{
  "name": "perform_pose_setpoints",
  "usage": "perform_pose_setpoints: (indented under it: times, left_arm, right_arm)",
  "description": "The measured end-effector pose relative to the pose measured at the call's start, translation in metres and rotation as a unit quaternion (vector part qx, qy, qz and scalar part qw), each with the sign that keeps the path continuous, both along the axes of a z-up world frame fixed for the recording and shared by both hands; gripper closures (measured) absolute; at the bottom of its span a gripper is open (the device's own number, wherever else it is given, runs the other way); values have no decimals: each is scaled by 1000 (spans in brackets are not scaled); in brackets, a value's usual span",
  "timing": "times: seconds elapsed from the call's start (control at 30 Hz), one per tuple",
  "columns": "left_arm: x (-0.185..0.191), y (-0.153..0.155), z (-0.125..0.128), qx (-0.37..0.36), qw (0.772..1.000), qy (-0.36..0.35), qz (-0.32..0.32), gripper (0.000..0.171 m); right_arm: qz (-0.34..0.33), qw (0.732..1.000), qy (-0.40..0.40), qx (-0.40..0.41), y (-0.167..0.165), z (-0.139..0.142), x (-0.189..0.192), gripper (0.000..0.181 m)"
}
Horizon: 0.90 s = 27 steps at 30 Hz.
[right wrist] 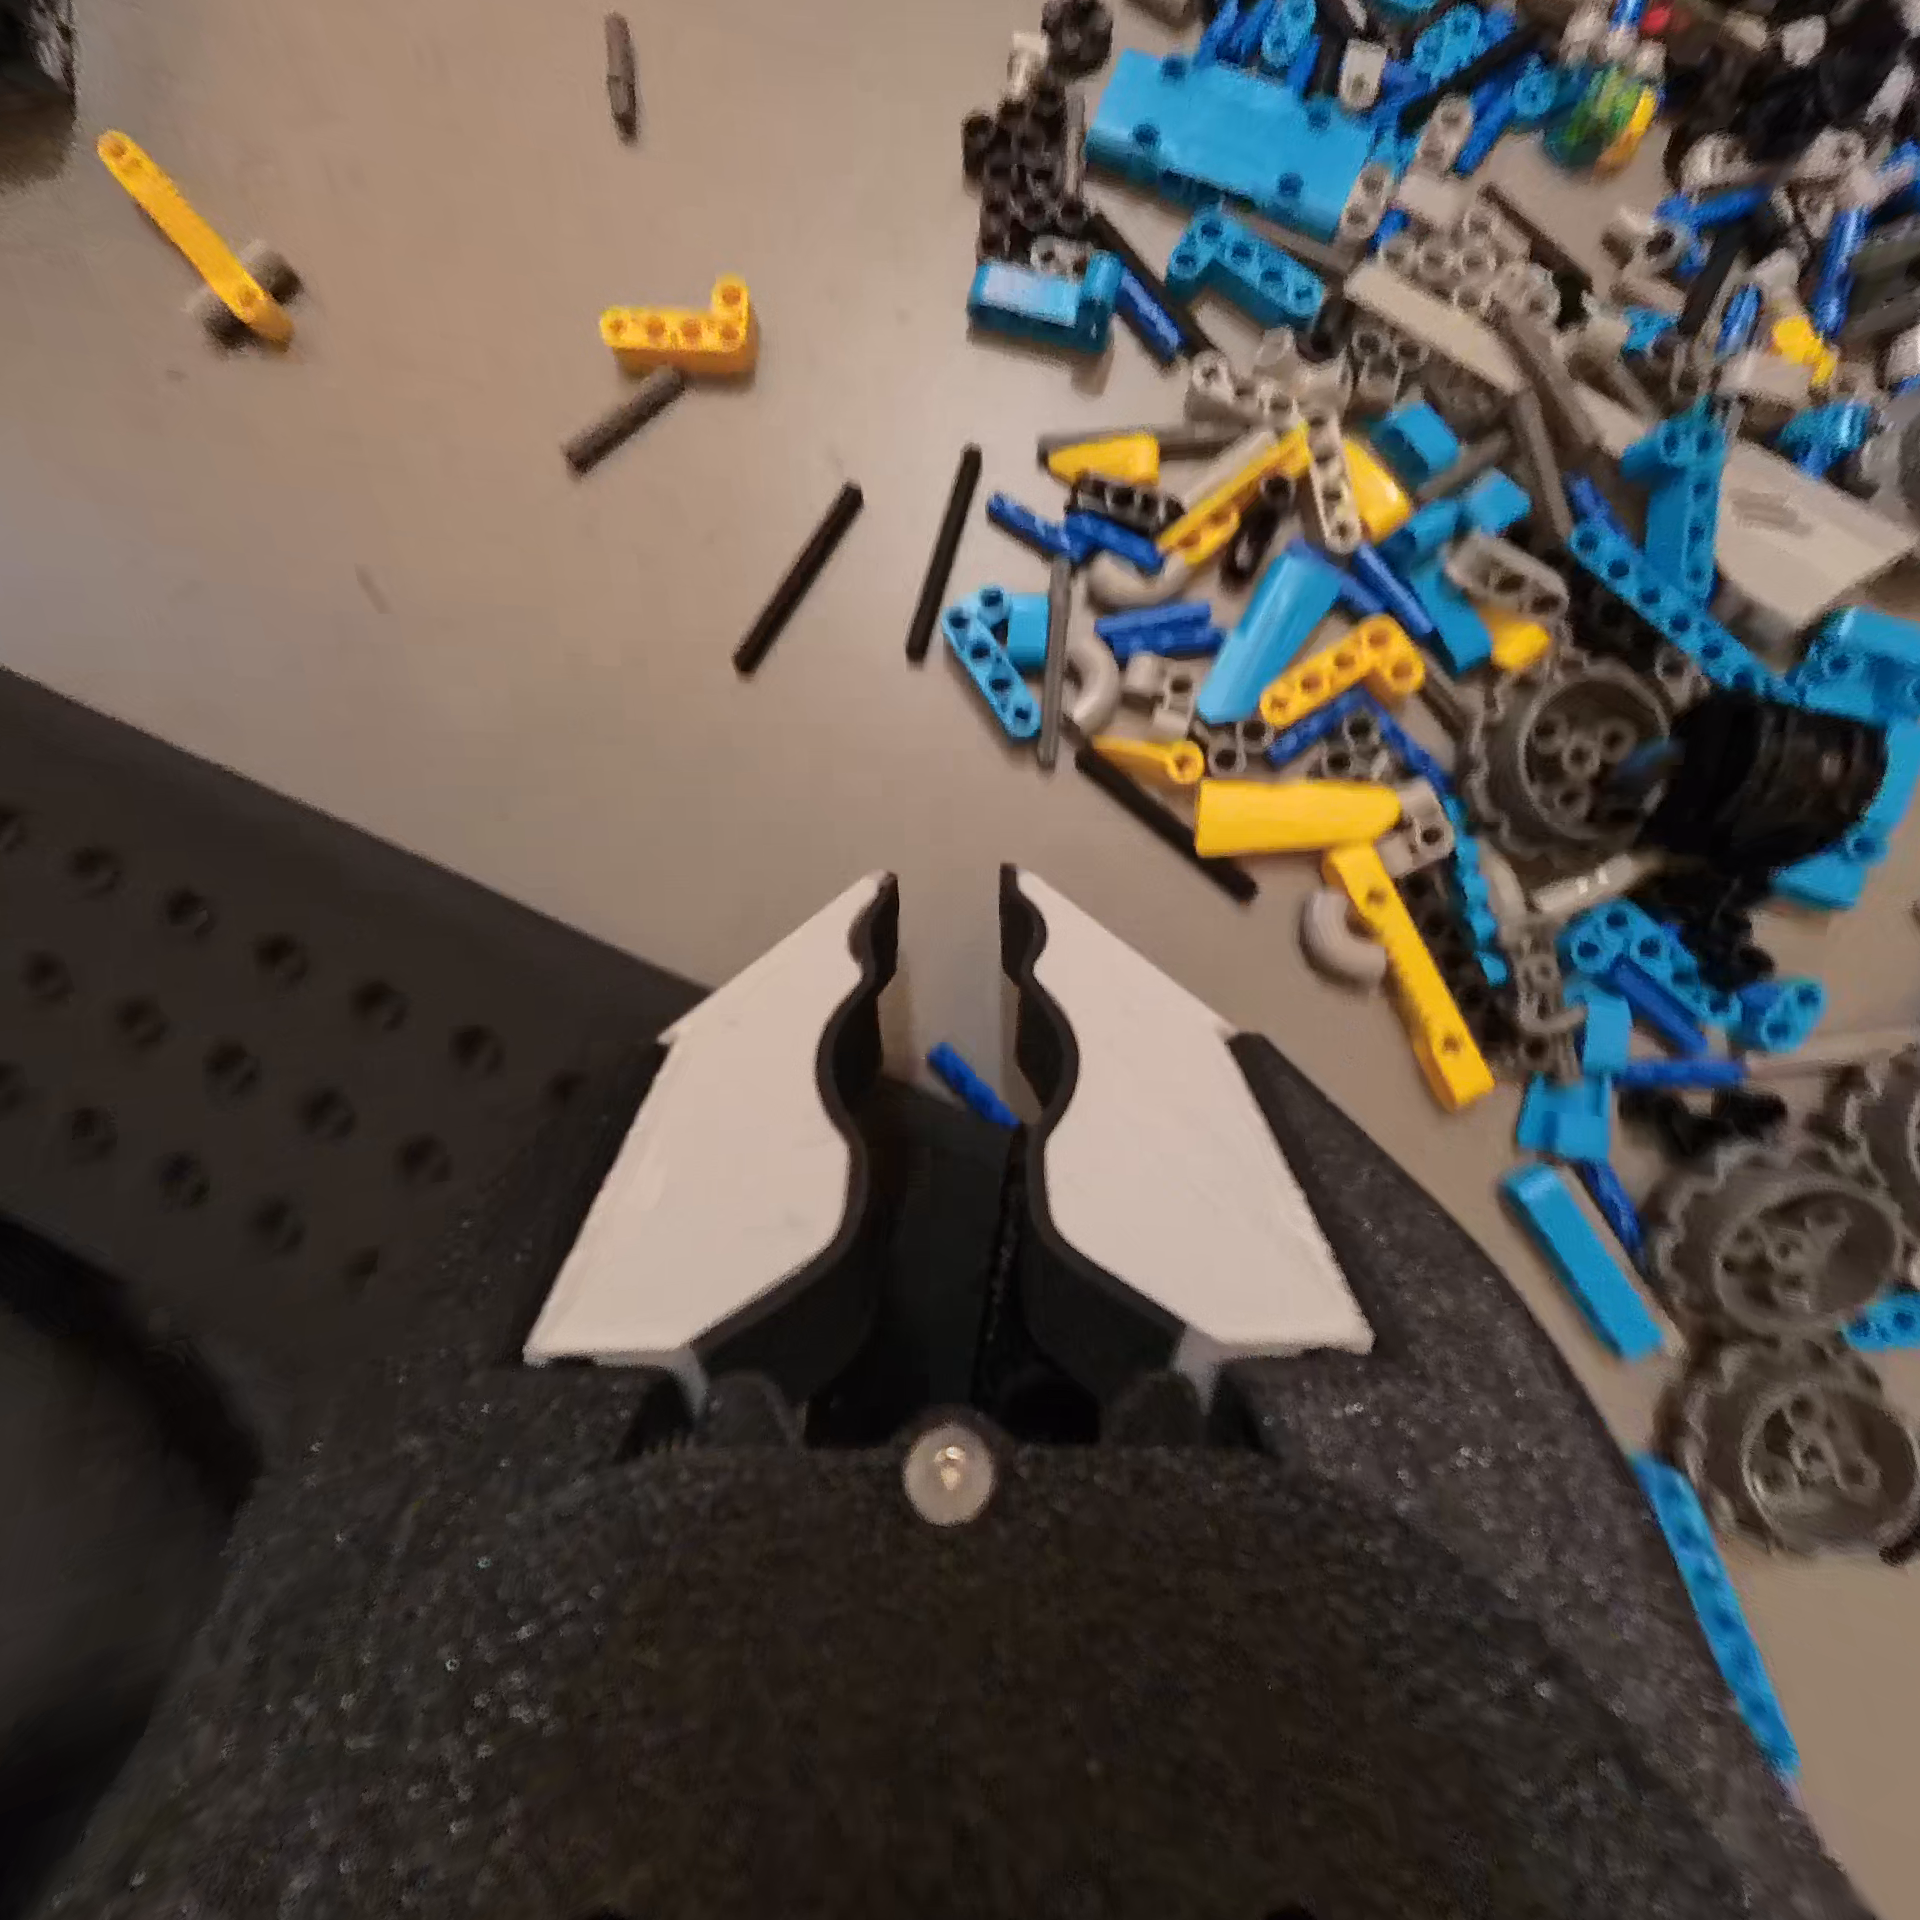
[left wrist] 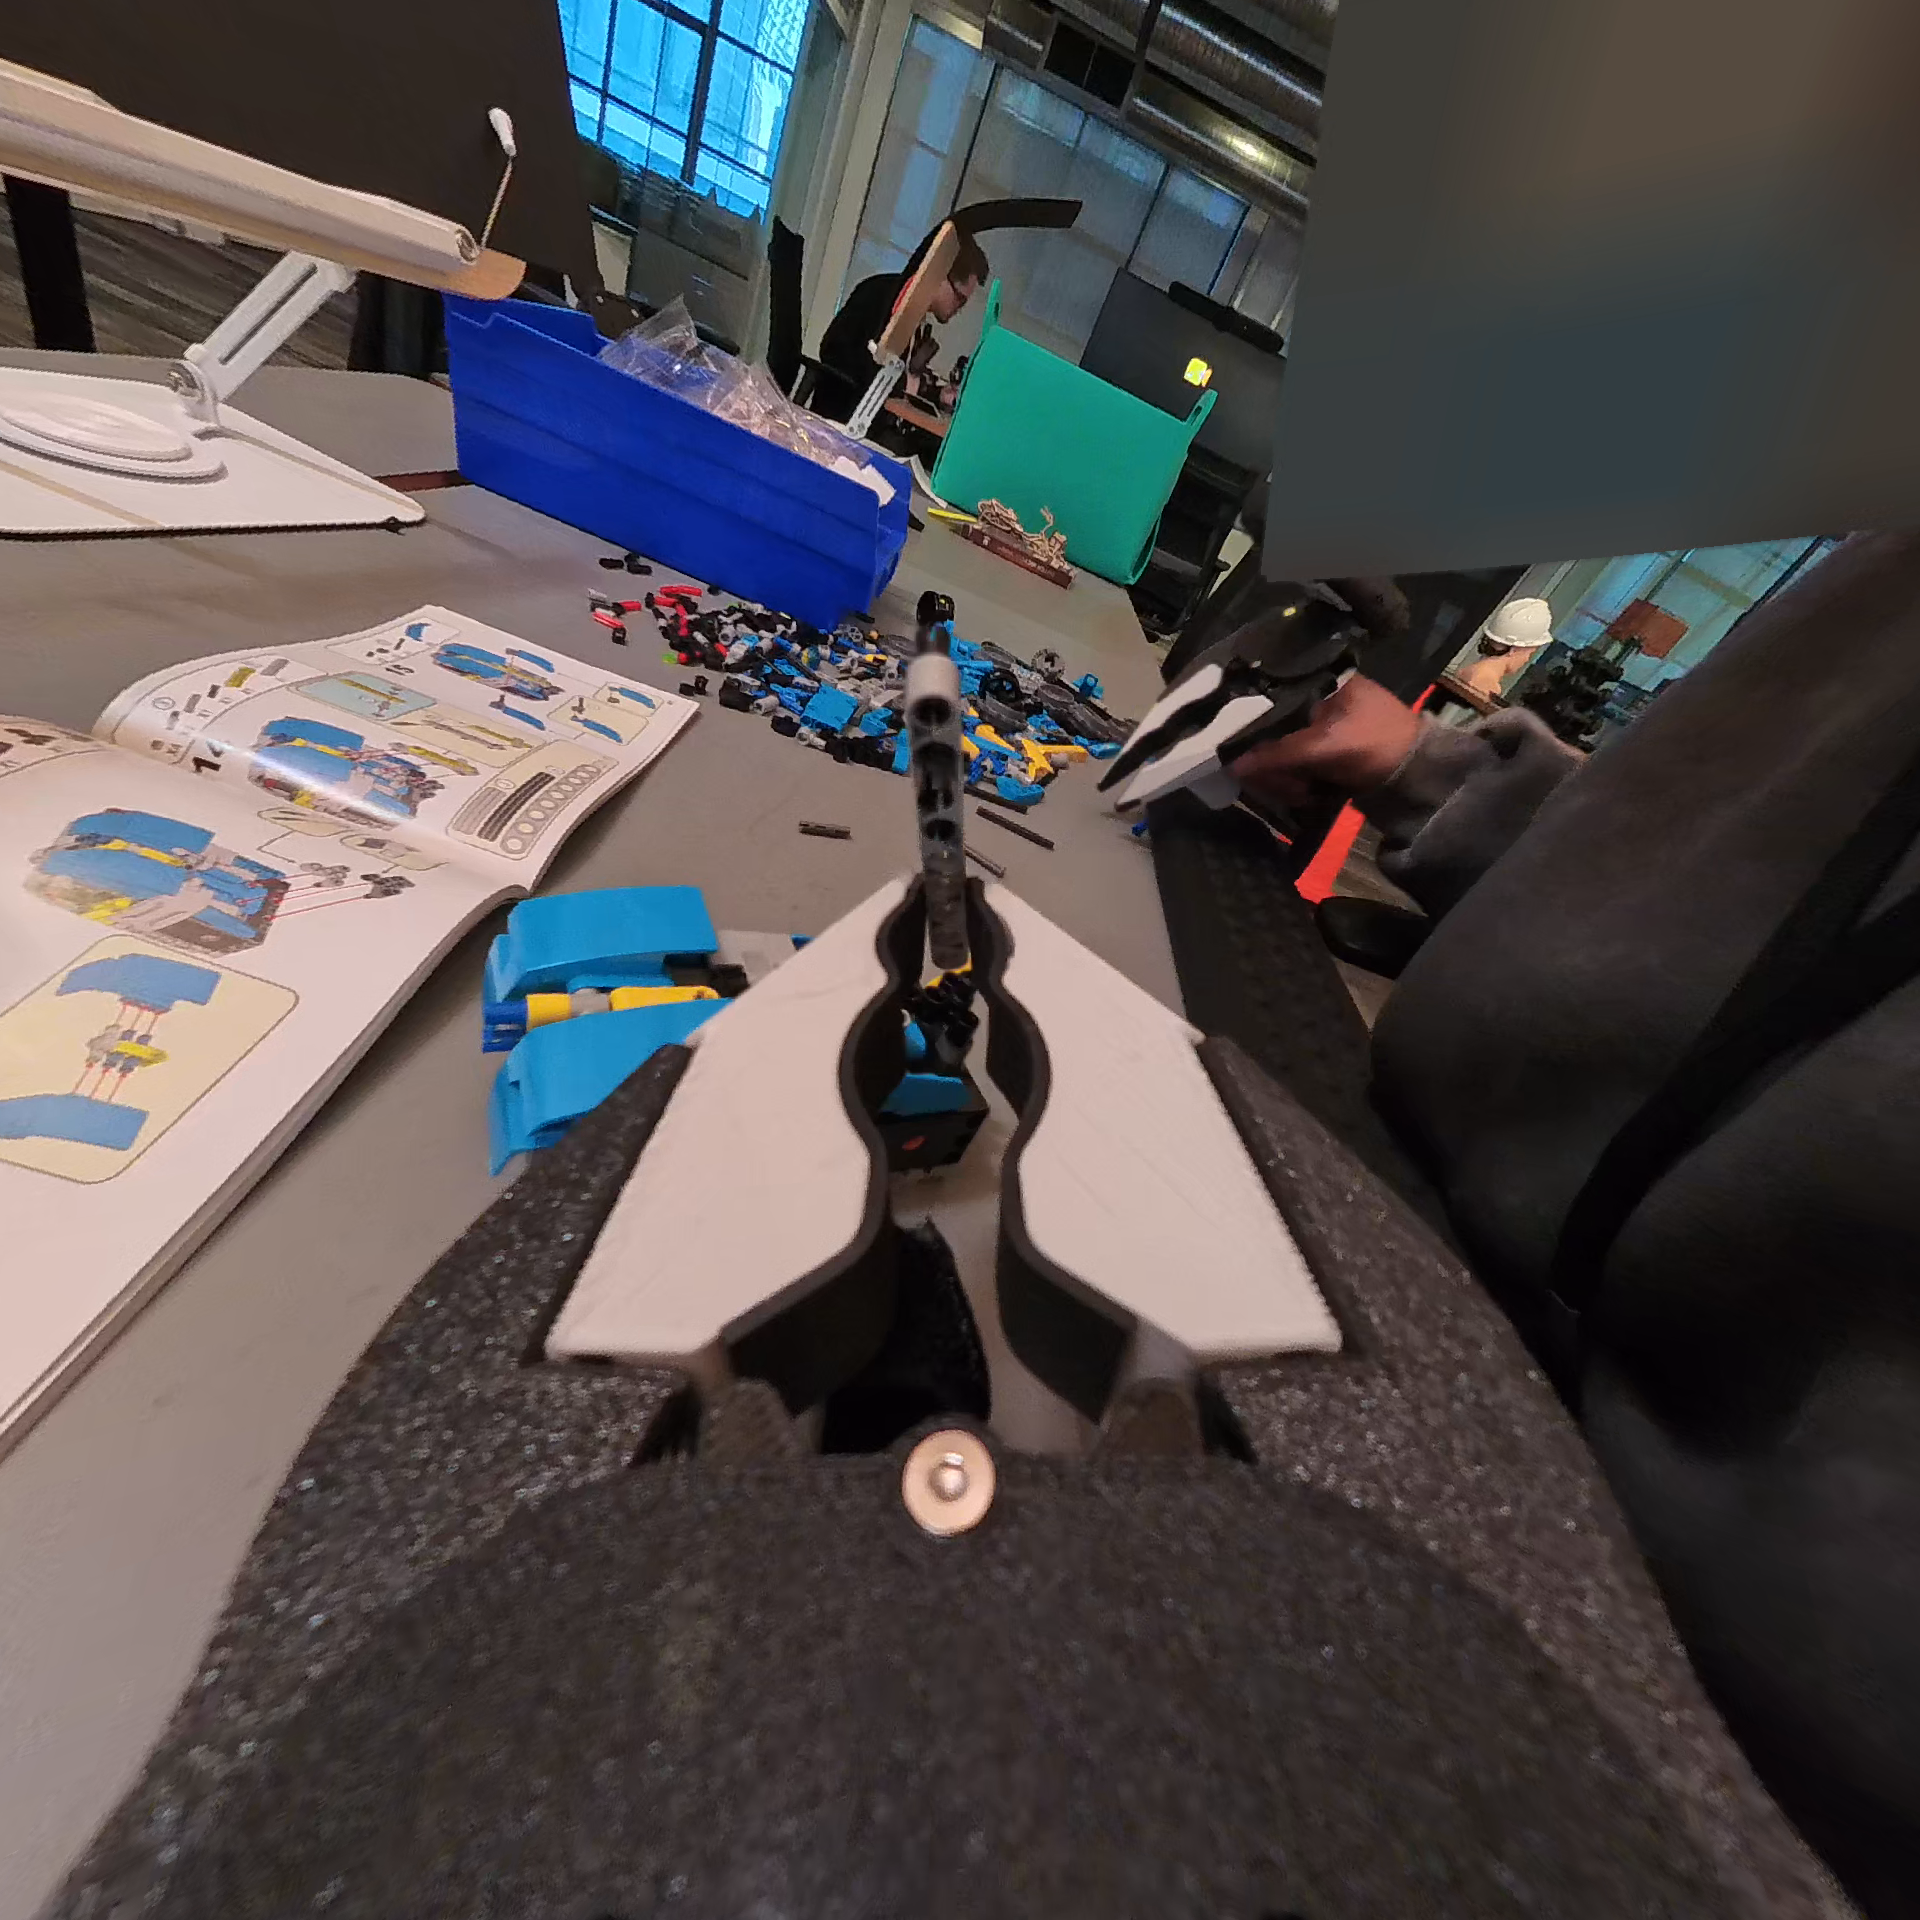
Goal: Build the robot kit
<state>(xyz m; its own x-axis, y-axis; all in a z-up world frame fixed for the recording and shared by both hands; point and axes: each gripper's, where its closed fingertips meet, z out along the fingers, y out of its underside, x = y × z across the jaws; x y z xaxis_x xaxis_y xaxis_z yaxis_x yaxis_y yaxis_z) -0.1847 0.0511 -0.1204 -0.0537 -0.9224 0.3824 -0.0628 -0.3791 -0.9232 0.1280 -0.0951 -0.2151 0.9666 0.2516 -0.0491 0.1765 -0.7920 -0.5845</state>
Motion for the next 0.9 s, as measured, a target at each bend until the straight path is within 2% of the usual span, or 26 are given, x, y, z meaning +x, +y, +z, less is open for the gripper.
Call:
perform_pose_setpoints:
  times: [0.2,0.27,0.37,0.47,0.6,0.7,0.77,0.9]
  left_arm:
    - [1,-1,-1,-12,1000,0,-8,165]
    - [0,0,-1,-19,1000,-3,-8,165]
    - [-1,1,-1,-22,1000,-4,-8,164]
    - [-1,1,-1,-15,1000,-2,-4,164]
    - [-1,3,-1,-7,1000,-1,0,164]
    - [-2,5,-1,-4,1000,0,3,165]
    - [-2,5,-1,-6,1000,1,2,165]
    - [-2,4,-2,-13,1000,0,-4,165]
  right_arm:
    - [-75,996,-44,-20,-40,12,47,164]
    - [-106,993,-57,-12,-46,18,64,164]
    - [-141,989,-32,17,-43,26,74,164]
    - [-149,987,35,54,-28,30,63,164]
    - [-109,983,103,109,-1,33,23,164]
    - [-88,981,89,146,14,29,9,164]
    - [-101,977,91,166,22,24,8,167]
    - [-125,976,44,173,23,23,18,167]
